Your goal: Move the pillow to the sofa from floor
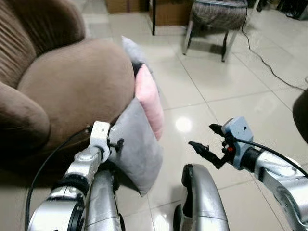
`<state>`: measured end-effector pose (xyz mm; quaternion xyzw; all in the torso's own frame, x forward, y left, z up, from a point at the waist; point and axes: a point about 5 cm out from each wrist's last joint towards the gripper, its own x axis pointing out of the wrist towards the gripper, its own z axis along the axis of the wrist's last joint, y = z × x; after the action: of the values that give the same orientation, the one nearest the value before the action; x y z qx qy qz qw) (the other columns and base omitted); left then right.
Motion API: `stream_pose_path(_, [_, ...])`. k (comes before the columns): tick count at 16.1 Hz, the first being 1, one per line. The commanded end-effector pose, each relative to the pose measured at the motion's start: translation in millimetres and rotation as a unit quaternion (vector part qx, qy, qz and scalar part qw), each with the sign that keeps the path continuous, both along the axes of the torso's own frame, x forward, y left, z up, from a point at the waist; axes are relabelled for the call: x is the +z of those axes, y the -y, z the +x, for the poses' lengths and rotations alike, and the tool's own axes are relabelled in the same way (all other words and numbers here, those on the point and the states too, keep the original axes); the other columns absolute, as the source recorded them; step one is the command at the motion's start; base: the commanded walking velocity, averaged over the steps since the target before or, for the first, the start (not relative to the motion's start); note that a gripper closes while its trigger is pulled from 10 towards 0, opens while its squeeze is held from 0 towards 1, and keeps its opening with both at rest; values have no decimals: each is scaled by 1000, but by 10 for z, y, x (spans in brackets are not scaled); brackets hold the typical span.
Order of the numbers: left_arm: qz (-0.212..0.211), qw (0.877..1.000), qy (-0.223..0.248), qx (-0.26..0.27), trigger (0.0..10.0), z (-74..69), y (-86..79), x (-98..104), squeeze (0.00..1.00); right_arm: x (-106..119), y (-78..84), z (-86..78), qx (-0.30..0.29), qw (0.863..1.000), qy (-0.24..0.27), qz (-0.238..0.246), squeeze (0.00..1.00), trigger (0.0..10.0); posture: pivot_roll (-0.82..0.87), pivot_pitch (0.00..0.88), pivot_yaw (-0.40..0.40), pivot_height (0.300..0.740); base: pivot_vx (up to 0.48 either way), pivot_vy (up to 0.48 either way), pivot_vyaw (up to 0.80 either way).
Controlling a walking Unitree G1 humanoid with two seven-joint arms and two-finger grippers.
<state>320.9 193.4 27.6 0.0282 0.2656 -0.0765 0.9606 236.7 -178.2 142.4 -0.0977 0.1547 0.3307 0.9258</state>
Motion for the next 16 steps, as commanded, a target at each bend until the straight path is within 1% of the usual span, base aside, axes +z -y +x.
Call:
stream_pose_path(1, [7, 1000, 3, 10, 10000, 1, -22, -6, 0, 39, 14, -35, 4, 1000, -2, 2, 0, 10000, -104, 145, -12, 491, 0, 0, 0])
stream_pose_path(3, [59, 998, 4, 21, 10000, -3, -76, -19, 0, 50, 8, -106, 10, 1000, -11, -1, 0, 10000, -124, 175, -13, 491, 0, 0, 0])
stream_pose_path(4, [70, 997, 2, 31, 10000, -11, -105, -28, 0, 52, -1, -166, 16, 1000, -17, -6, 0, 10000, -141, 192, -12, 491, 0, 0, 0])
stream_pose_path(5, [104, 994, 5, 44, 10000, -13, -154, -25, 0, 51, -12, -212, 19, 1000, -21, -9, 0, 10000, -155, 199, -10, 491, 0, 0, 0])
stream_pose_path(7, [140, 989, 2, 46, 10000, -29, -181, -47, 0, 79, -34, -259, 20, 999, -26, -9, 0, 10000, -174, 201, -11, 491, 0, 0, 0])
stream_pose_path(8, [142, 989, -1, 34, 10000, -29, -148, -58, 0, 88, -46, -266, 20, 999, -27, -9, 0, 10000, -180, 199, -8, 491, 0, 0, 0])
stream_pose_path(10, [118, 993, -6, 6, 10000, -6, -27, -60, 0, 110, -71, -250, 21, 999, -28, -7, 0, 10000, -186, 207, -17, 491, 0, 0, 0])
stream_pose_path(11, [113, 994, -7, -4, 10000, 4, 10, -56, 0, 114, -80, -242, 21, 999, -28, -7, 0, 10000, -182, 215, -31, 491, 0, 0, 0])
stream_pose_path(12, [110, 994, -13, -26, 5216, 16, 74, -55, 0, 116, -99, -237, 23, 999, -30, -4, 0, 10000, -178, 218, -42, 491, 0, 0, 0])
stream_pose_path(13, [121, 992, -20, -38, 0, 13, 88, -64, 0, 115, -112, -236, 25, 999, -32, -4, 0, 10000, -176, 216, -44, 491, 0, 0, 0])
stream_pose_path(14, [135, 990, -27, -38, 0, 4, 62, -75, 0, 122, -137, -235, 29, 999, -33, -2, 0, 10000, -176, 197, -55, 491, 0, 0, 0])
stream_pose_path(16, [136, 989, -32, -38, 0, 5, 17, -68, 0, 116, -202, -210, 35, 999, -32, 0, 0, 10000, -178, 199, -55, 491, 0, 0, 0])
